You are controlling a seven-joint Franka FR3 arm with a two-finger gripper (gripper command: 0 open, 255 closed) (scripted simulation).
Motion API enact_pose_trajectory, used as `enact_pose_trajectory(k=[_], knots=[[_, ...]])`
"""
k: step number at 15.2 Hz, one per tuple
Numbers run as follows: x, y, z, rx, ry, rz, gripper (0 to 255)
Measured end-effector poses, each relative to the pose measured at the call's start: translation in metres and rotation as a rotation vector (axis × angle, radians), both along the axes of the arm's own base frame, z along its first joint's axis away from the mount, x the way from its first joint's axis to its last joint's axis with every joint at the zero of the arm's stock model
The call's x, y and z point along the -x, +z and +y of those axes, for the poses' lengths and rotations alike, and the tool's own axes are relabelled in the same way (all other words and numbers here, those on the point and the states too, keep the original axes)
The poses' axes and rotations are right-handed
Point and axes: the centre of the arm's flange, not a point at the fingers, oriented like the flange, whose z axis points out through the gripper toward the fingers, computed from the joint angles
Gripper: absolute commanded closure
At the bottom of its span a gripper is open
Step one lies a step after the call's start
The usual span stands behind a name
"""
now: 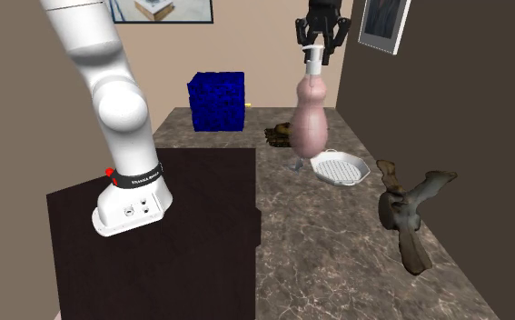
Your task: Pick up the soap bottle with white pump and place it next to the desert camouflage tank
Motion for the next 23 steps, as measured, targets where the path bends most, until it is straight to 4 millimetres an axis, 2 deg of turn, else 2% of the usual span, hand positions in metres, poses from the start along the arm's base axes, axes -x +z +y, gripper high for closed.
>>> enact_pose_trajectory(k=[13, 16, 23], knots=[[0.001, 0.069, 0.0, 0.0, 0.0, 0.0, 255], [-0.014, 0.064, 0.021, 0.0, 0.001, 0.0, 255], [-0.063, 0.034, 0.095, 0.0, 0.001, 0.002, 255]])
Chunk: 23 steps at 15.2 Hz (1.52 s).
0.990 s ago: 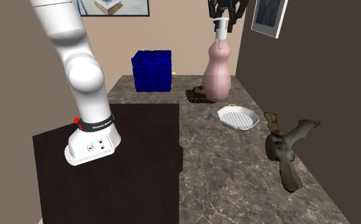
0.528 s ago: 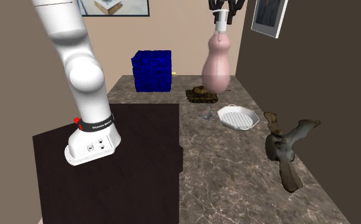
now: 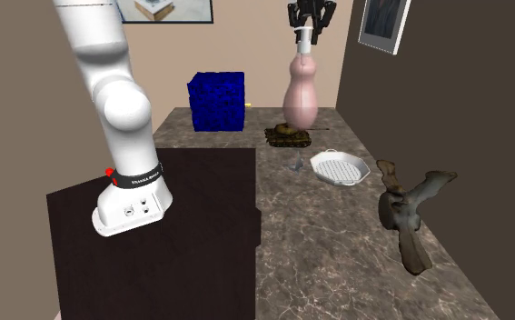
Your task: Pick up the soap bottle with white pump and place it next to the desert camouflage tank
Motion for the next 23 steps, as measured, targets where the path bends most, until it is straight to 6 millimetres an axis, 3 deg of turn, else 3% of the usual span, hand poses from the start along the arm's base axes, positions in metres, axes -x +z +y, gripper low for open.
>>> enact_pose_trajectory(k=[23], knots=[[-0.158, -0.097, 0.241, 0.0, 0.0, -0.001, 255]])
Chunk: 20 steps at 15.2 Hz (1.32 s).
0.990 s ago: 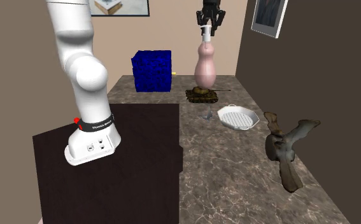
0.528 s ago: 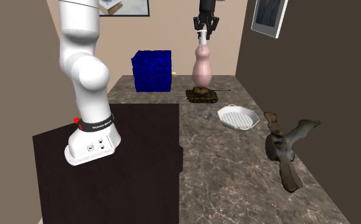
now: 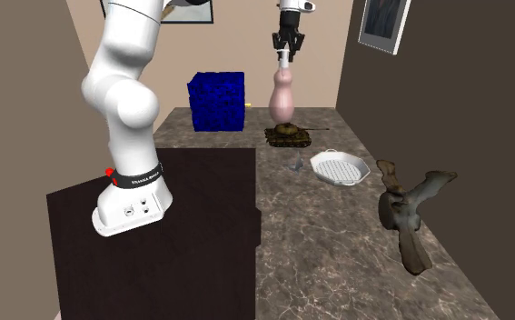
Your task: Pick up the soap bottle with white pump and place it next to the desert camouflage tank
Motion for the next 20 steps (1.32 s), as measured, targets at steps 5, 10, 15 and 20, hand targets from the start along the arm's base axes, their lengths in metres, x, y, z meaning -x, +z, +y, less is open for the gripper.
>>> enact_pose_trajectory(k=[5, 10, 15, 20], knots=[[-0.01, -0.023, 0.018, 0.0, 0.0, 0.001, 255], [-0.01, -0.049, 0.017, 0.0, -0.001, 0.001, 255], [-0.011, -0.076, 0.018, 0.0, -0.001, 0.001, 255], [-0.01, -0.102, 0.019, 0.0, -0.001, 0.0, 255]])
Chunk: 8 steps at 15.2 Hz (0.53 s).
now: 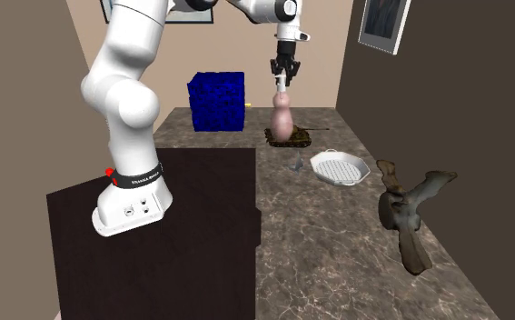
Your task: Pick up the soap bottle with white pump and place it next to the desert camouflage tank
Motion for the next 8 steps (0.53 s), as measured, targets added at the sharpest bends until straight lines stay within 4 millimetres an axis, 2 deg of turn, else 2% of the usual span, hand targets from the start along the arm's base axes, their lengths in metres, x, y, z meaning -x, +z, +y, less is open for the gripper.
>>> enact_pose_trajectory(k=[8], knots=[[0.001, -0.042, -0.001, 0.0, 0.0, 0.0, 255]])
